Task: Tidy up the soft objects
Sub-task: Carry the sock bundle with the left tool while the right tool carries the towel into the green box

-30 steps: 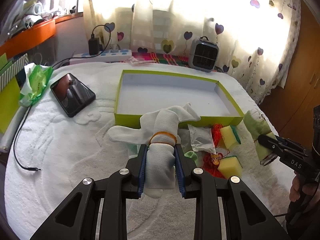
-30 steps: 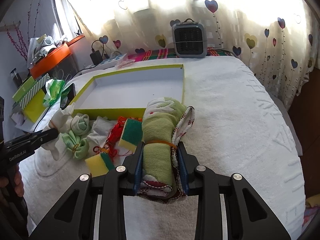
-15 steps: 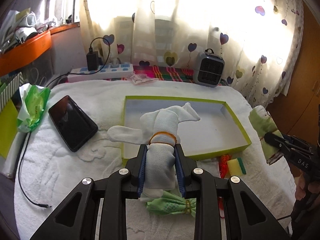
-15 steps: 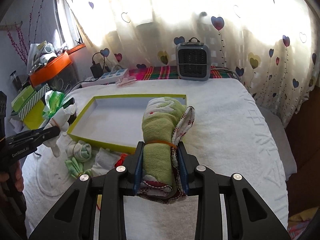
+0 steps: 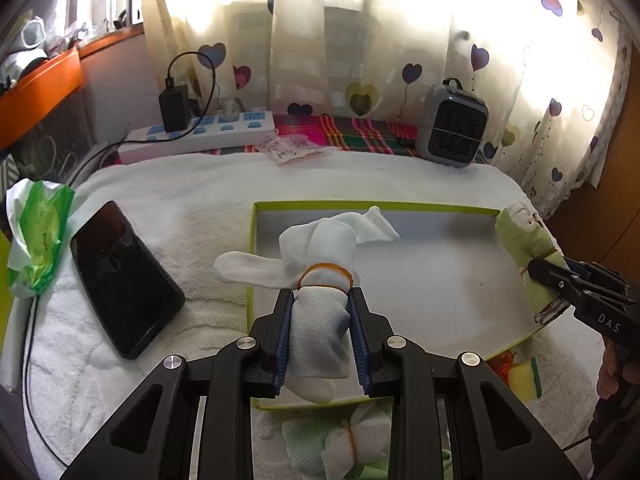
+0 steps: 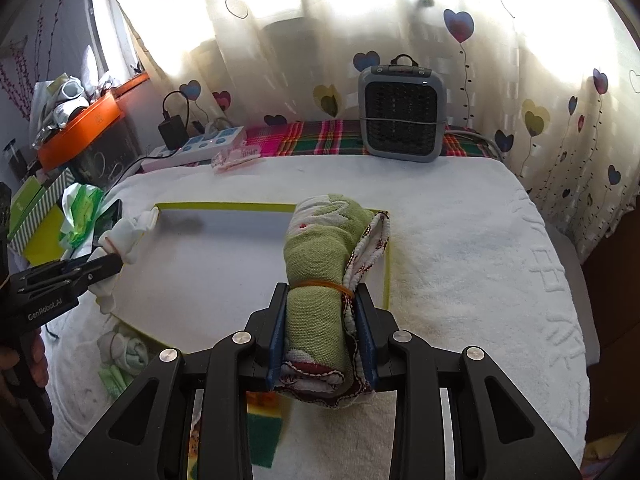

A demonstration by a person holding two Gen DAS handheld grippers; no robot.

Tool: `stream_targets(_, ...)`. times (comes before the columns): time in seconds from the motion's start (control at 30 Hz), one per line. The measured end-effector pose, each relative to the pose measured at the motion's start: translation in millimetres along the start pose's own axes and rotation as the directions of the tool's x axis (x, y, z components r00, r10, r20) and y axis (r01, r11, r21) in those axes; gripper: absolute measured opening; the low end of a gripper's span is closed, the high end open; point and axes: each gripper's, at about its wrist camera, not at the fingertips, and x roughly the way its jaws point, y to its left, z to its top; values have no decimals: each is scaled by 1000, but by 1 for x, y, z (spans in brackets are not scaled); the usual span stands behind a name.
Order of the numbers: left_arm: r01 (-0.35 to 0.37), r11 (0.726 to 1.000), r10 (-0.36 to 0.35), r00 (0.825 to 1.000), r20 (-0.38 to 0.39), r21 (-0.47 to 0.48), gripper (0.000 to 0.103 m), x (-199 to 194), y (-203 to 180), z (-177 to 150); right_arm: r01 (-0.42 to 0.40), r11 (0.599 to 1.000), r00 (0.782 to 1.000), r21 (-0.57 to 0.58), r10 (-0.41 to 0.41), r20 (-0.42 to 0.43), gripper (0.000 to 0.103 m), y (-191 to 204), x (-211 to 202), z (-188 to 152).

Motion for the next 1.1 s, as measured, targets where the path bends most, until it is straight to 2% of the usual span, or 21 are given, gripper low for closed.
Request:
stream_targets(0.13, -26, 999, 27, 1000, -14, 20, 25, 15, -3, 3, 7, 1000, 999, -7, -7, -35, 32, 1, 19, 4)
stream_targets(0.4, -31, 999, 32, 998, -44, 25, 25, 36, -5, 4, 24, 1000, 997, -16, -25, -71, 32, -2, 41, 5)
stream_targets(0.87, -54, 998, 55, 997, -62, 20, 28, 48, -2, 5, 44, 998, 998, -35, -45, -45, 37, 0, 46, 4)
stream_targets(1.1, -49, 998, 51, 996, -69, 25, 34, 48, -3, 6, 56, 998, 998, -33, -57, -36, 41, 1, 46, 4)
